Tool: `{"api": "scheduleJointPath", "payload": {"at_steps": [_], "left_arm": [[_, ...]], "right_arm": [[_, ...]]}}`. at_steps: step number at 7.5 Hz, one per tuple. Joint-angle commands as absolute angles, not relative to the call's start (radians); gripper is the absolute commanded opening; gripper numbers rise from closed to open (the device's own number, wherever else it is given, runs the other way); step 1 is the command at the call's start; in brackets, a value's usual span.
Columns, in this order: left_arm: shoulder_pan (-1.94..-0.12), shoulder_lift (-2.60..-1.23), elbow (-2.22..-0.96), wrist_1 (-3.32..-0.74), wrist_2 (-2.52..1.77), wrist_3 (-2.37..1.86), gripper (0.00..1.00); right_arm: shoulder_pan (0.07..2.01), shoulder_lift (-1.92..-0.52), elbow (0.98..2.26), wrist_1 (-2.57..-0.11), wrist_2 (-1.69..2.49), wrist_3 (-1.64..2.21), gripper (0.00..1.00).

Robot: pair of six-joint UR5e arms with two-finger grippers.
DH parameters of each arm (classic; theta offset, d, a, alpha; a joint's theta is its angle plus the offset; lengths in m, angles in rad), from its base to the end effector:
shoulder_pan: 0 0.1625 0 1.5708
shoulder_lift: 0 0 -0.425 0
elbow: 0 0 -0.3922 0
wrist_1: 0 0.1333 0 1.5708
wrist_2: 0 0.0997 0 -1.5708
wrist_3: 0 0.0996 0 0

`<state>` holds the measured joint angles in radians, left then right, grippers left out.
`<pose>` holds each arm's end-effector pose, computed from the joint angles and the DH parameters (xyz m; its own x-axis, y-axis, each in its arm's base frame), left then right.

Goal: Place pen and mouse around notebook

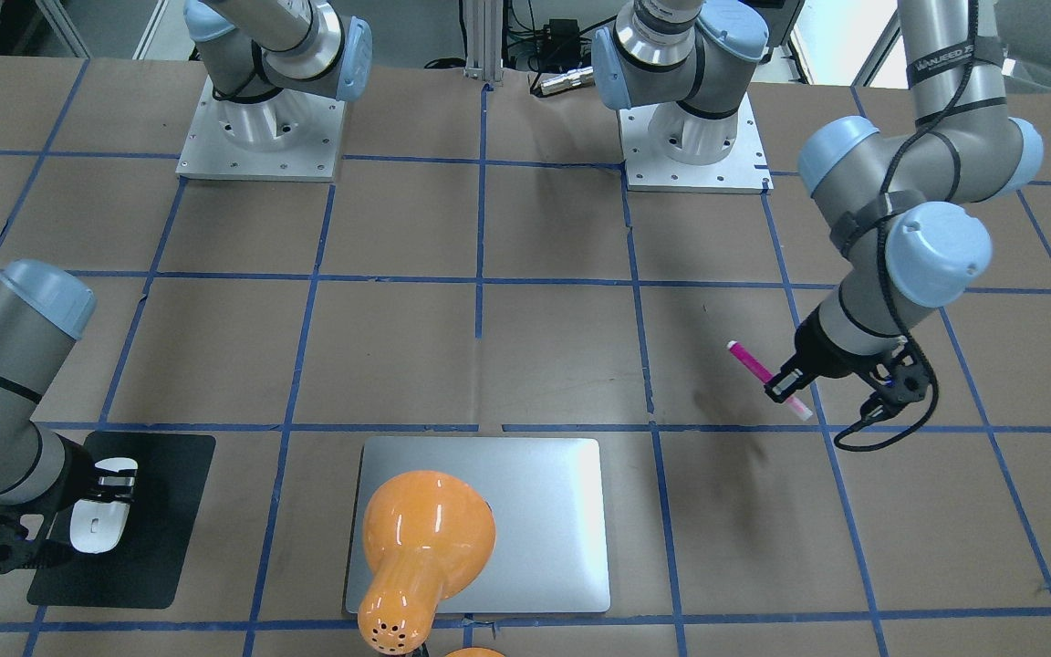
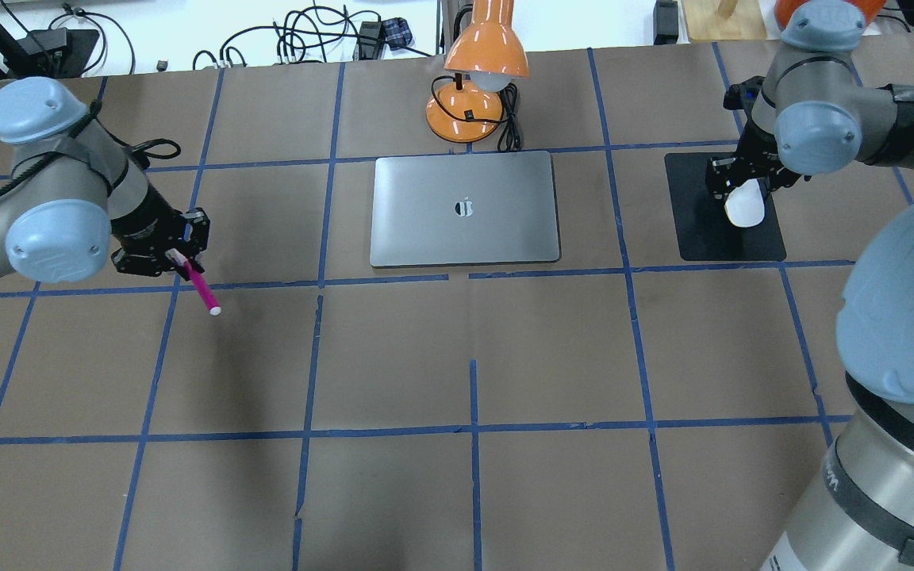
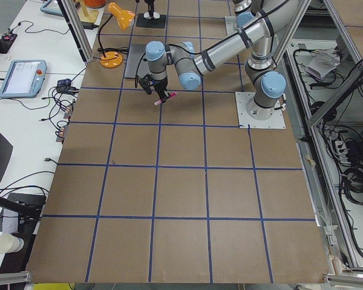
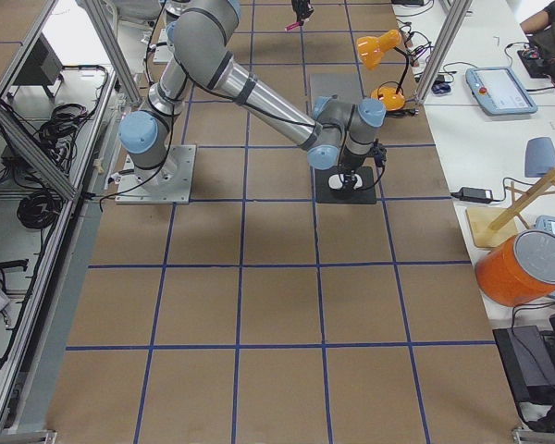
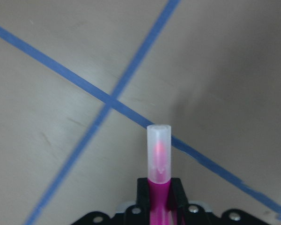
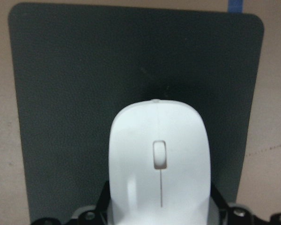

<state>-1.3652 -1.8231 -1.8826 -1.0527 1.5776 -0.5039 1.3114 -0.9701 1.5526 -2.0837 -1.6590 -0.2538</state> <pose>-0.0211 -0.5484 0.2603 -0.7588 -0.6507 -0.0282 -0.6513 0.7579 0.0370 -0.0490 -0.6701 0.1914 -0.9977 -0.0005 0.0676 0.0055 0.9960 0.0894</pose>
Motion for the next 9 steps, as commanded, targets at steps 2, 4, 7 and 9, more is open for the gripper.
{"api": "scheduleJointPath", "payload": {"at_steps": [2,4,7,9], "left_arm": [[-1.641,-1.853,-1.849,-1.039,1.548,-1.065,0.0],[-1.766,-1.877,-1.841,-1.035,1.555,-1.406,0.0],[-1.931,-1.968,-1.841,-1.014,1.546,-1.826,0.0],[-1.956,-2.049,-1.841,-0.881,1.52,-1.861,0.0]], "right_arm": [[1.313,-0.969,1.563,-2.083,-1.643,-0.218,0.14],[1.313,-0.968,1.563,-2.094,-1.602,-0.199,0.36],[1.313,-0.974,1.548,-2.086,-1.608,-0.195,1.0],[1.359,-1.036,1.543,-2.044,-1.626,-0.193,1.0]]}}
